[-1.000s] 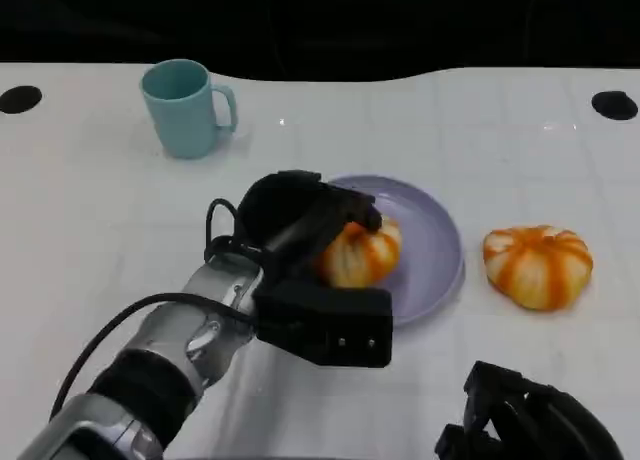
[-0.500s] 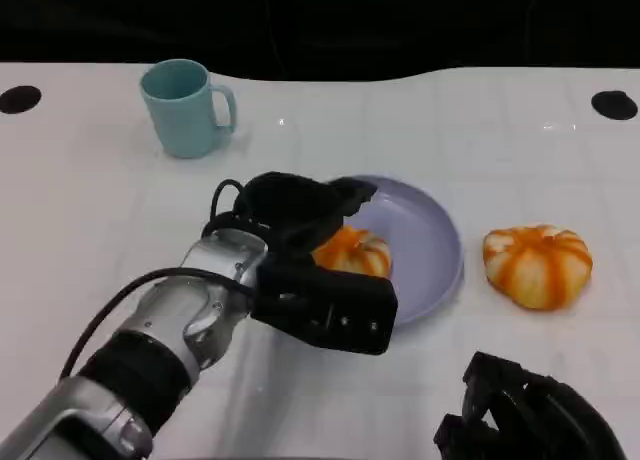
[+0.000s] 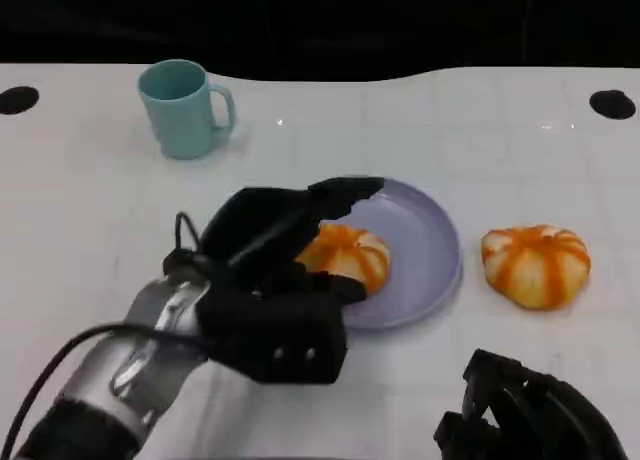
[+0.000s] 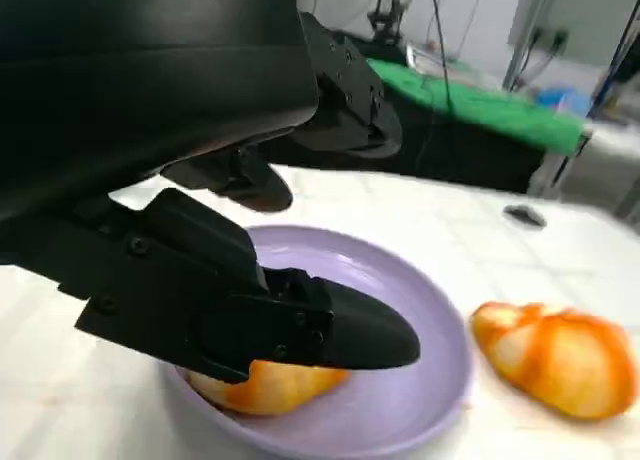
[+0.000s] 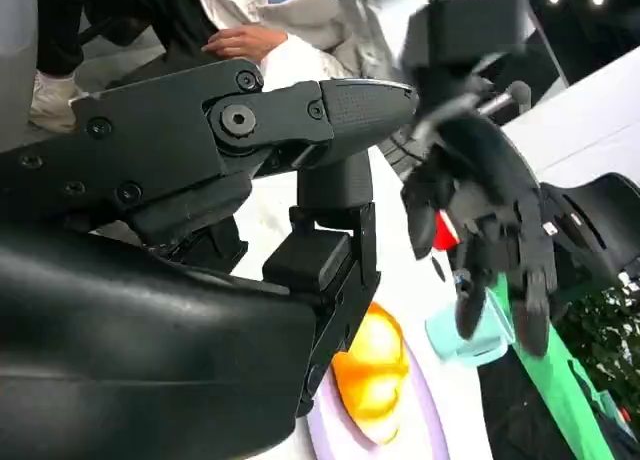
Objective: Grasp the bread from the table and place it into the plate.
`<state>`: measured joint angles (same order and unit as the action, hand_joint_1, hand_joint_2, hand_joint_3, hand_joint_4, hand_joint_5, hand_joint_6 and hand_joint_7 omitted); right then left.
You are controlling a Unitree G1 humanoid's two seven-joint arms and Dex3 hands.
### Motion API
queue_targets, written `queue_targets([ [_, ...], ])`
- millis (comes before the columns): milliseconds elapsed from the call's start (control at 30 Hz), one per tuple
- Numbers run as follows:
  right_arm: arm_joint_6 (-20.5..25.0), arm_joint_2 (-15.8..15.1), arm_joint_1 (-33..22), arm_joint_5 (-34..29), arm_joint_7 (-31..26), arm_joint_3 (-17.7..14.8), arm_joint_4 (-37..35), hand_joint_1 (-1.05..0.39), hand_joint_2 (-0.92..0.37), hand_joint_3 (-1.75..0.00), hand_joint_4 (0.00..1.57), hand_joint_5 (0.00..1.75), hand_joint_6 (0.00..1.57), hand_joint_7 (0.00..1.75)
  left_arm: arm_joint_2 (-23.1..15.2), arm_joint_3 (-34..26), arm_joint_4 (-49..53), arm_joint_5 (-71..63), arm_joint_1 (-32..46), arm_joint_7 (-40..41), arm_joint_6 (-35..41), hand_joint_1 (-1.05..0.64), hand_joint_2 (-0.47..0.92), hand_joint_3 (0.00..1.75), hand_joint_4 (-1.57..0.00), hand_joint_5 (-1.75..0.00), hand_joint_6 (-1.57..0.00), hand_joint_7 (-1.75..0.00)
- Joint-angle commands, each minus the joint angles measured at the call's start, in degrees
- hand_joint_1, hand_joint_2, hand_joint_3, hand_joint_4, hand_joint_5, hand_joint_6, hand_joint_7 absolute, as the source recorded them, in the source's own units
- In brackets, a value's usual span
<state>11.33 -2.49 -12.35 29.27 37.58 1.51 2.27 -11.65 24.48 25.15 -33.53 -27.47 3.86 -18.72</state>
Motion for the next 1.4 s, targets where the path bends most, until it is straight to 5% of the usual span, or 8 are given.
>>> queue_targets([
  [33,0.4,-0.5,-0.6,0.7,-0.4,-0.5,1.4,-0.72,-0.92,-0.23,0.88,1.62,0.79,1.40,0.3,-3.8,-0.3,4.7,4.1,3.7,-5.8,-0.64,0.92,0.22,-0.78,-0.56,-0.71,-0.13],
  [67,0.6,-0.5,-0.7,0.8,-0.3,-0.5,1.4,-0.72,-0.92,-0.23,0.88,1.62,0.79,1.39,0.9,-4.7,-0.4,6.4,5.3,4.0,-7.3,-0.63,0.92,0.22,-0.78,-0.61,-0.74,-0.13],
  [133,0.6,-0.5,-0.7,1.0,0.0,-0.6,1.4,-0.71,-0.92,-0.23,0.88,1.62,0.78,1.39,2.0,-6.3,-1.6,10.2,8.0,3.3,-9.2,-0.59,0.92,0.20,-0.69,-1.18,-0.86,-0.27],
  [267,0.7,-0.7,-0.9,1.0,-0.1,-0.4,1.7,-0.71,-0.92,-0.23,0.87,1.62,0.78,1.40,2.9,-8.2,-6.1,16.1,13.3,0.5,-11.0,-0.58,0.92,0.25,-0.63,-1.68,-0.64,-1.07],
  [500,1.4,-0.8,-1.2,1.2,-0.4,-0.3,2.6,-0.71,-0.92,-0.22,0.88,1.62,0.78,1.40,2.1,-9.8,-14.6,29.8,22.5,-11.4,-11.1,-0.55,0.92,0.33,-0.77,-1.75,-0.56,-1.70],
  [800,1.5,-0.7,-1.6,0.7,-1.4,0.2,3.8,-0.72,-0.92,-0.23,0.89,1.59,0.79,1.39,3.7,-11.0,-24.1,47.0,34.2,-22.6,-2.7,-0.73,0.92,0.32,-0.83,-1.75,-0.63,-1.75],
  [967,1.8,-0.8,-1.5,0.7,-1.5,0.3,3.9,-0.72,-0.92,-0.23,0.89,1.60,0.78,1.38,5.1,-12.1,-28.4,56.9,39.0,-26.6,7.3,-0.58,0.92,0.37,-0.82,-1.75,-0.58,-1.75],
  [1400,1.6,-1.5,-1.4,0.8,-1.1,-0.1,3.7,-0.72,-0.92,-0.26,0.89,1.60,0.79,1.40,6.9,-14.4,-26.9,56.4,42.3,-31.0,8.0,-0.55,0.92,0.40,-0.80,-1.75,-0.54,-1.75],
])
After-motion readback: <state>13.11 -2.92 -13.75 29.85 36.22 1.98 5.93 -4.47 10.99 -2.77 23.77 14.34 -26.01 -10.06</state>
